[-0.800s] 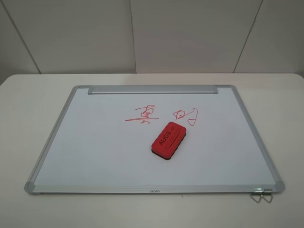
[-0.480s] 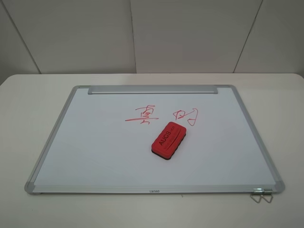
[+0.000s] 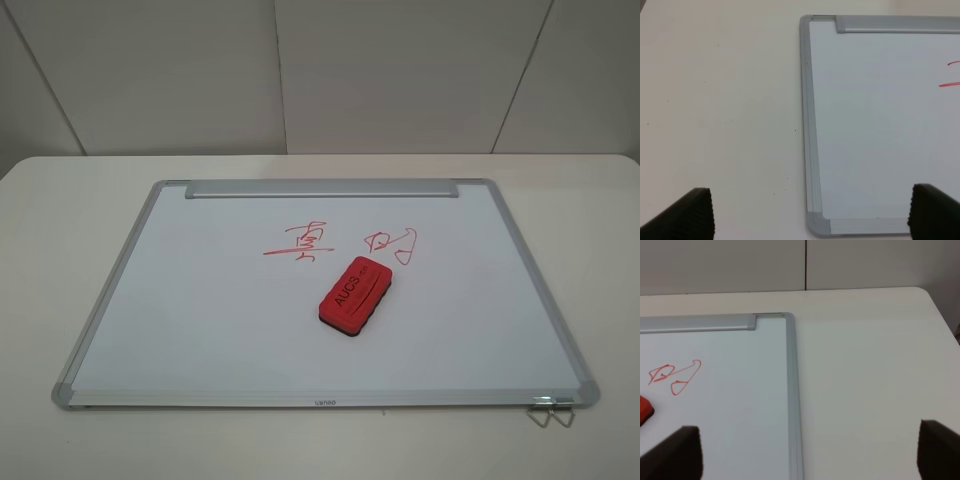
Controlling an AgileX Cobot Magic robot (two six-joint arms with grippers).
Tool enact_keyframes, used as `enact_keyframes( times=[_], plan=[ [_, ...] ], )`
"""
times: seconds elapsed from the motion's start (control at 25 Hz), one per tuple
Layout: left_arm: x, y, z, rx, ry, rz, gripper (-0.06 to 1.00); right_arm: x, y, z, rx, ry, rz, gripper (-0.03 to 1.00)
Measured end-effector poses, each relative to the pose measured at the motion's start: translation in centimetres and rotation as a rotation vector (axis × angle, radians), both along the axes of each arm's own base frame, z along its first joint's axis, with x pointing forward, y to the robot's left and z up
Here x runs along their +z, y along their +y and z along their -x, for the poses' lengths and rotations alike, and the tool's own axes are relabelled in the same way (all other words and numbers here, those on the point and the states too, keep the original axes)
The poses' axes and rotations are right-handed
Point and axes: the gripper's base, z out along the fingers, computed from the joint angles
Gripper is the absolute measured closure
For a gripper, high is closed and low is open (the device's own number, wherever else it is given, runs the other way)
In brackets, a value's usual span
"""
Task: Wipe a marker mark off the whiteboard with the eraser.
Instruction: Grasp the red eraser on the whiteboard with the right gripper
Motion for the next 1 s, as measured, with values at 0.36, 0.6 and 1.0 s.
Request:
enact_keyframes(
  times=[0.36,0.6,1.0],
  plan=[
    [0.0,0.0,0.0,0.0,0.0,0.0,0.17,0.0,0.0,0.0,0.0,0.0,0.0,0.19],
    [0.0,0.0,0.0,0.0,0.0,0.0,0.17,0.0,0.0,-0.1,0.0,0.006,-0.001,0.19],
    [0.0,0.0,0.0,0.0,0.0,0.0,0.17,-0.3,-0.2,-9.0,0.026,0.472,-0.107,0.19]
  ],
)
